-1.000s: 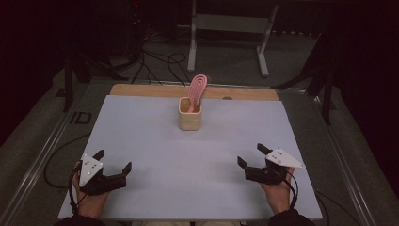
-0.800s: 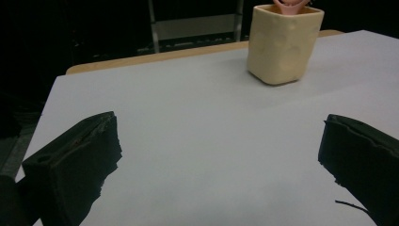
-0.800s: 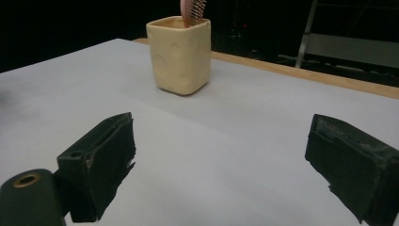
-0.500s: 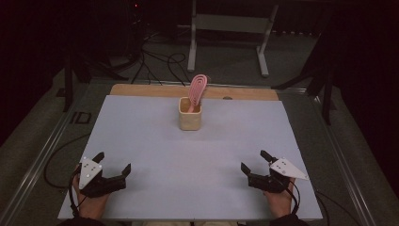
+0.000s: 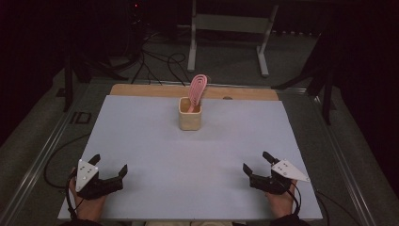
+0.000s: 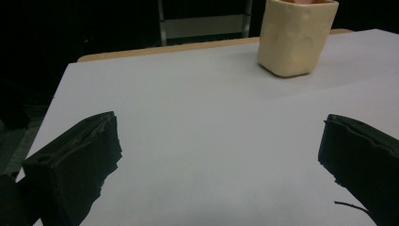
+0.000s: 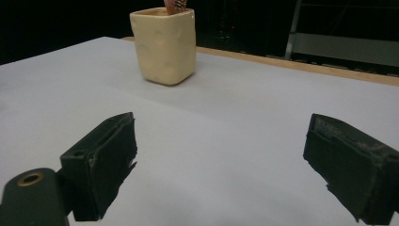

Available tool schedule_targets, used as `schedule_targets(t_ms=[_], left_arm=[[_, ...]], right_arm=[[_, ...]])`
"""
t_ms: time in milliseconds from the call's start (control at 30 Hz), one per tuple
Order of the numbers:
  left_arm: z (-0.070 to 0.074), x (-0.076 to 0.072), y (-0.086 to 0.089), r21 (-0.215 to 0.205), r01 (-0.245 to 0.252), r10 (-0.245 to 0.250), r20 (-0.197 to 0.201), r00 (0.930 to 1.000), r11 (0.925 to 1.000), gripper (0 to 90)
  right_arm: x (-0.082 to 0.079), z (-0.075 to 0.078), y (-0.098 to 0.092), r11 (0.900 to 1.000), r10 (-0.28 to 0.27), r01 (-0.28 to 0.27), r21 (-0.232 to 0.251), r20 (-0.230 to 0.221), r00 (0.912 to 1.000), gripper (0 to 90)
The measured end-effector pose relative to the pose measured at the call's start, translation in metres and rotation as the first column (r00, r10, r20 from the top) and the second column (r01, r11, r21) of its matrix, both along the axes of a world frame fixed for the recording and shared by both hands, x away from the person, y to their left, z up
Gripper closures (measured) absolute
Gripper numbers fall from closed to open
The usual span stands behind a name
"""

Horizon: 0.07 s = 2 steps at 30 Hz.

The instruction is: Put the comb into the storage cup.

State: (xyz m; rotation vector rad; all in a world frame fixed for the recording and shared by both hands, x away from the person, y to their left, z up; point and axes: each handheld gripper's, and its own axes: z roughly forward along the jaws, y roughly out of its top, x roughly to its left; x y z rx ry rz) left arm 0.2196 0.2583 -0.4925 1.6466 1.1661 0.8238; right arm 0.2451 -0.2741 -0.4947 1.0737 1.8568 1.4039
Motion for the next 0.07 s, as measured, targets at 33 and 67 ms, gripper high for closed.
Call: schedule_targets(t_ms=[33,67], left_arm=[[-0.0001,0.0002,-0.0002,0.001,0.002,-0.002,0.000,1.0000,1.0000,0.0],[-0.0001,0.0002,-0.0002,0.001,0.002,-0.002,0.000,1.0000,1.0000,0.0]], right_arm=[[-0.0005,0.0002,0.0000,1.000,0.002,-0.002,-0.002,0.001,1.0000,9.8],[-0.0005,0.0002,0.0000,1.000,0.002,-0.002,-0.002,0.001,1.0000,9.8]])
